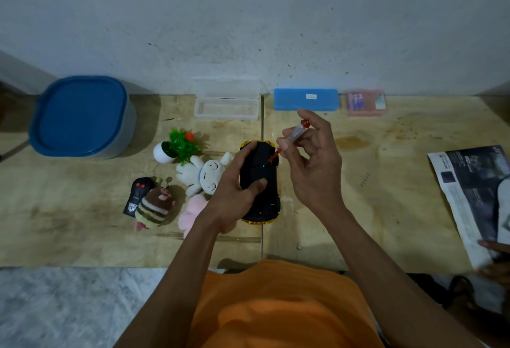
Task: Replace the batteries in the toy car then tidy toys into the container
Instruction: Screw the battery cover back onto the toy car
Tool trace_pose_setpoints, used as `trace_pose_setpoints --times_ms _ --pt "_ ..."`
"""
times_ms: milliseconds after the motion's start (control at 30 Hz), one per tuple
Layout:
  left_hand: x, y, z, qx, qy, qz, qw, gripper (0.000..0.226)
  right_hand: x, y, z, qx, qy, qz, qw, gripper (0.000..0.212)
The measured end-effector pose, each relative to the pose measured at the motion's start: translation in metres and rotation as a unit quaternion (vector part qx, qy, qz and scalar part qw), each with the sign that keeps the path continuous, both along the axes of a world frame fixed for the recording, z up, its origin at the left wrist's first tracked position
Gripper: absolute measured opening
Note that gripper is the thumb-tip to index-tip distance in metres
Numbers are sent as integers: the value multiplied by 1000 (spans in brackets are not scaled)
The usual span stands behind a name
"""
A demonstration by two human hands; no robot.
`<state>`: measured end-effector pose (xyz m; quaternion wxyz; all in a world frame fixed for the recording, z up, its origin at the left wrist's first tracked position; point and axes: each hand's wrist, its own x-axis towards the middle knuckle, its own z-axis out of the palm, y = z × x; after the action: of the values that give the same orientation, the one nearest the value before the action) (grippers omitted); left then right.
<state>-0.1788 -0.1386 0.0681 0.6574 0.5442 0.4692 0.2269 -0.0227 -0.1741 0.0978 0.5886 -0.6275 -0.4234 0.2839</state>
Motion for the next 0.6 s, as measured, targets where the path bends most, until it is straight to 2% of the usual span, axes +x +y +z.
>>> trace_pose_setpoints --times_ms 367,600 --pt "2 -1 2 13 1 2 1000 70 -2 -1 5 24 -68 11 997 46" --pt "1 -1 3 23 9 1 1000 70 -5 0 4 38 -135 28 990 53"
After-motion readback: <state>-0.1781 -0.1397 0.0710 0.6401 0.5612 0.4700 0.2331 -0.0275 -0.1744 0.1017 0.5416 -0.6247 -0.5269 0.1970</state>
